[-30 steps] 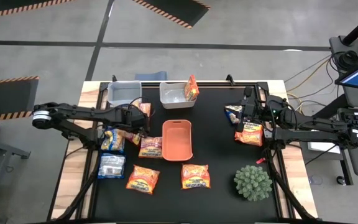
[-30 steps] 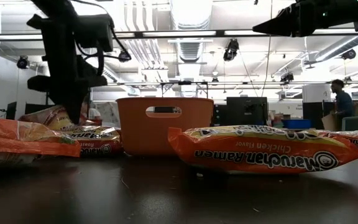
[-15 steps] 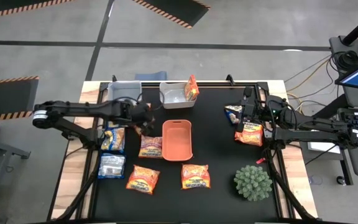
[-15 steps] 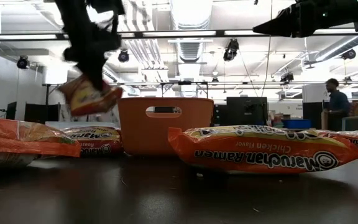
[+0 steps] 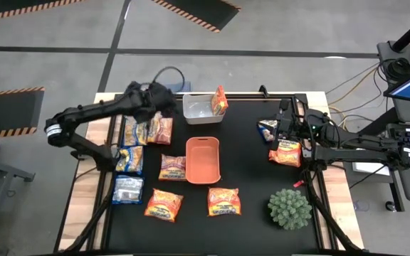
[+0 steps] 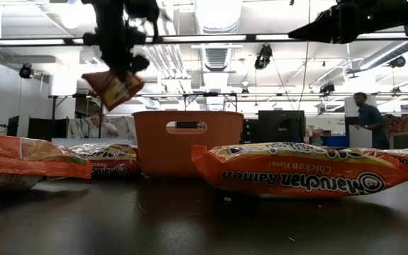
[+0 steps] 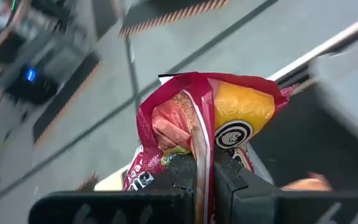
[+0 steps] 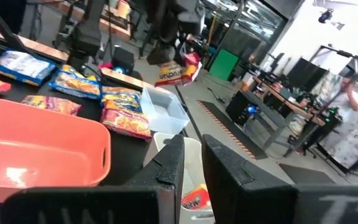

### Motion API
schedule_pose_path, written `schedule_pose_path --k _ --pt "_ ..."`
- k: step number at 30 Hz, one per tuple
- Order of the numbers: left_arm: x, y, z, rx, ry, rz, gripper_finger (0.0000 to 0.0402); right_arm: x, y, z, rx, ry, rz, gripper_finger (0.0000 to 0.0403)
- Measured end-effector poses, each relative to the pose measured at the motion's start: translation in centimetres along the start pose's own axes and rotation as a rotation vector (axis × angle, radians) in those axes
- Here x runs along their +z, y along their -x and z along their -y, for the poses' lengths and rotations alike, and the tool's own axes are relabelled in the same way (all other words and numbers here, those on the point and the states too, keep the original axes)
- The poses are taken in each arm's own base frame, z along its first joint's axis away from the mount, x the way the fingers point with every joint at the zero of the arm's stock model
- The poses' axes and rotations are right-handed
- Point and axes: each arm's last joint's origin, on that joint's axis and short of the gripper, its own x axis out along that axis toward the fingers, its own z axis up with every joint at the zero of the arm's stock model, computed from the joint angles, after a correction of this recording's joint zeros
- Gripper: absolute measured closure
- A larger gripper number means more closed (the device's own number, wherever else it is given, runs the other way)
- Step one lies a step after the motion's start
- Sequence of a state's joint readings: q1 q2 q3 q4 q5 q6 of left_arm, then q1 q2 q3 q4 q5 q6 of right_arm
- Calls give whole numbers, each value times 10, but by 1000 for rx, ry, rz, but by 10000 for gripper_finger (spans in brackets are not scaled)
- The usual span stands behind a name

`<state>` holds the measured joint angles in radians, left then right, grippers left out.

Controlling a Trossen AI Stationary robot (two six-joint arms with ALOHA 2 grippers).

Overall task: Sort Maruchan noodles
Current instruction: Put the red bag into the transparent bin

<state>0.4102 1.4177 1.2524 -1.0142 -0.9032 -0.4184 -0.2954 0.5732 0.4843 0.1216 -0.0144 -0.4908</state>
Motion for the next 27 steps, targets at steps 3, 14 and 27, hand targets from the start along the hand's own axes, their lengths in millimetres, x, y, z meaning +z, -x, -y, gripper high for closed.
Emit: schedule_pose_path --k 3,14,27 --pt "0 -31 -6 63 10 -94 401 -2 0 0 -13 3 -29 355" --pt "-8 -105 -13 152 -22 -333 401 -3 0 0 -21 0 -49 355" --pt "-10 -119 -19 188 -1 -371 401 -4 0 -1 -18 0 -56 355"
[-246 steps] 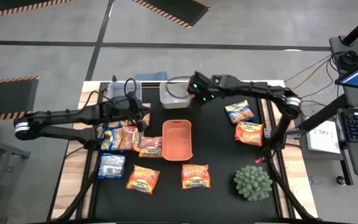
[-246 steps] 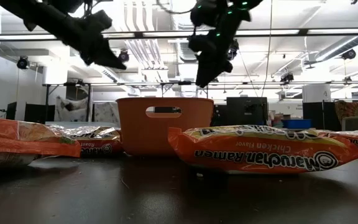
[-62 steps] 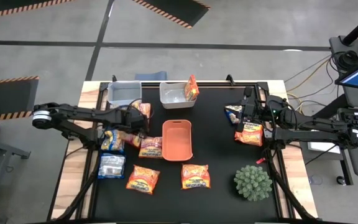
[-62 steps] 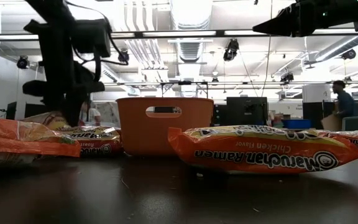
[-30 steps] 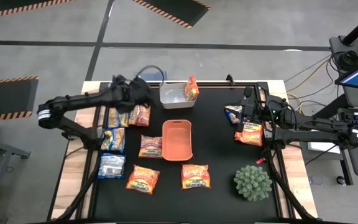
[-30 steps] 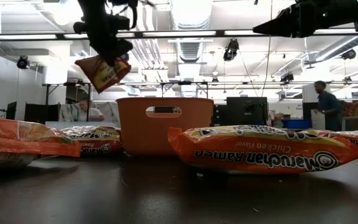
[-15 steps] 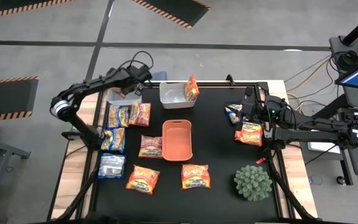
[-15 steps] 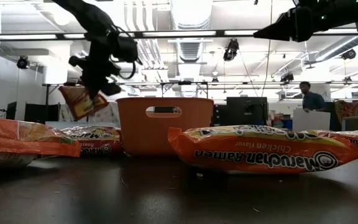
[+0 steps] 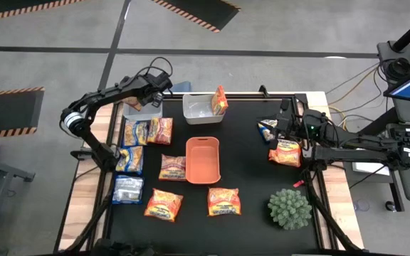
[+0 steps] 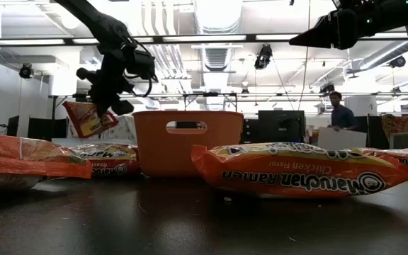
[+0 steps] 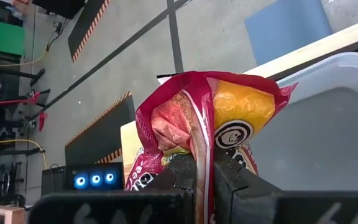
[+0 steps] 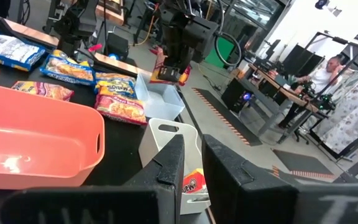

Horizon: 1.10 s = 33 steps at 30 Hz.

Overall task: Sort Maruchan noodles
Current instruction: Put the red bag into the transparent bin

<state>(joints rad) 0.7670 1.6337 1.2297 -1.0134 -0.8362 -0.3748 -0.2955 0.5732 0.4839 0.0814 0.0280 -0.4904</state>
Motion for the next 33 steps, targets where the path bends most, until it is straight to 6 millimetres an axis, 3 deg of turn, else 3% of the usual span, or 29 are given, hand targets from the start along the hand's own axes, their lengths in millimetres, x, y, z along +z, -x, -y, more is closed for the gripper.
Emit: schedule_pose_path --k 14,27,33 --pt "-5 -3 -2 63 50 -9 399 0 0 0 1 -9 -2 355" --pt "-14 -13 0 79 54 -42 335 0 0 0 1 -11 -3 355" --pt "-26 -25 4 84 53 -88 324 0 0 0 3 -11 -4 355"
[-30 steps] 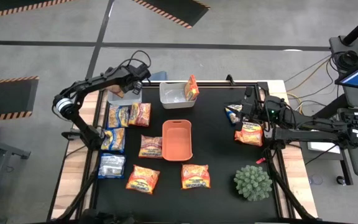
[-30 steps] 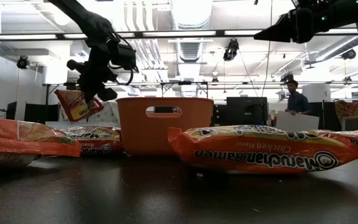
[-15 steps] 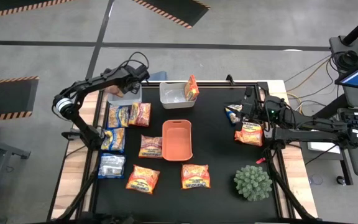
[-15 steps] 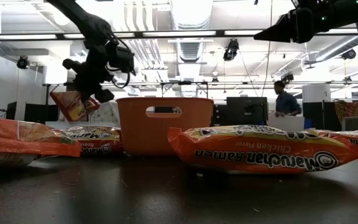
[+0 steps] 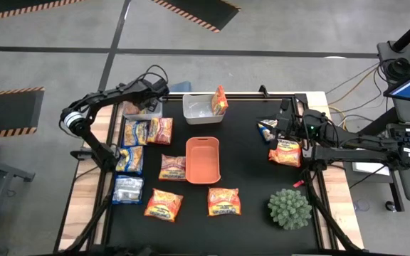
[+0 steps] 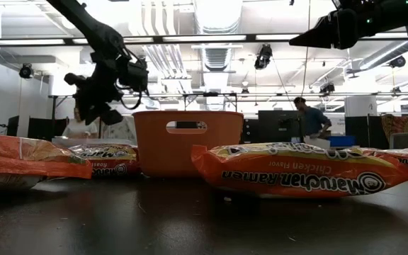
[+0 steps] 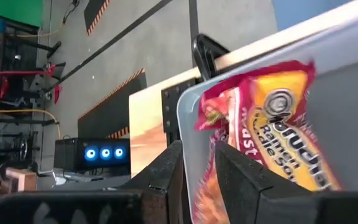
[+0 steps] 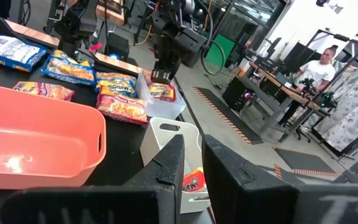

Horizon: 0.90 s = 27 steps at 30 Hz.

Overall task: Sort Maruchan noodles
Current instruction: Put the red bag into the transparent bin, then put the blue bag into the orange bin

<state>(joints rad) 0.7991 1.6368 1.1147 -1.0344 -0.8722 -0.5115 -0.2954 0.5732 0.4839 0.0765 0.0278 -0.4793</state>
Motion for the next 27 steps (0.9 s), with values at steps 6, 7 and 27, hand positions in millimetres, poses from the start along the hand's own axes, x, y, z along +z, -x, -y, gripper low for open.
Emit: schedule_pose_path --k 6,7,27 --pt "-7 -6 3 12 -23 -22 324 0 0 0 1 0 -4 355" --pt "-7 -5 4 11 -27 -20 324 0 0 0 1 -4 -4 355" --pt "-27 75 9 -532 -281 259 324 0 0 1 -50 -87 -20 355"
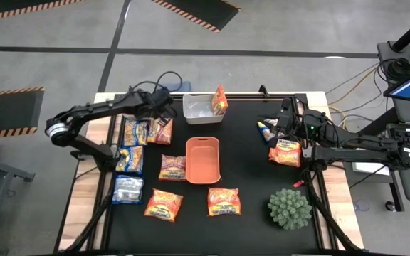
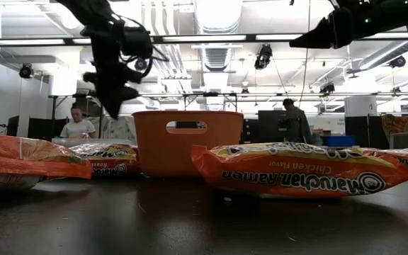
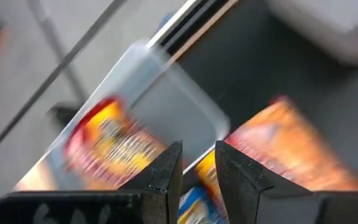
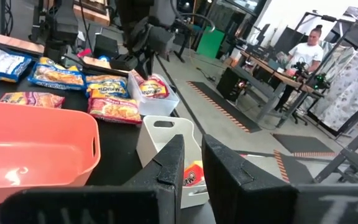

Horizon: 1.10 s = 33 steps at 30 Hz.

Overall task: Sort Maruchan noodles
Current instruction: Put the blue bag into the orange bin

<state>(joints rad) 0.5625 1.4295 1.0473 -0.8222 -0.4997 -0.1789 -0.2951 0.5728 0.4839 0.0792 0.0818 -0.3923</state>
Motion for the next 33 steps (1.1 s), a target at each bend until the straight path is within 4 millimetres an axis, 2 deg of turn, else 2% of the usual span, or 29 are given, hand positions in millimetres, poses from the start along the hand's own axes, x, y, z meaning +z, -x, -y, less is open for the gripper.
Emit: schedule_pose_path --k 4,10,15,18,22,29,33 --pt "6 -12 -8 -33 73 87 324 0 0 0 0 -3 0 355" --pt "2 -46 -42 46 229 43 326 0 0 0 1 1 0 355" --pt "-6 -50 -45 54 244 38 326 0 0 0 1 -8 0 355" --pt "-6 -42 -39 36 227 65 326 0 0 0 1 -38 0 355" --pt "-5 -20 -24 -50 159 137 326 0 0 0 1 -157 4 355" --pt "-8 28 7 -278 -40 324 326 -4 -6 -5 72 -704 -48 355" --pt "-7 54 23 -379 -150 488 326 3 -15 -7 163 -948 -53 355"
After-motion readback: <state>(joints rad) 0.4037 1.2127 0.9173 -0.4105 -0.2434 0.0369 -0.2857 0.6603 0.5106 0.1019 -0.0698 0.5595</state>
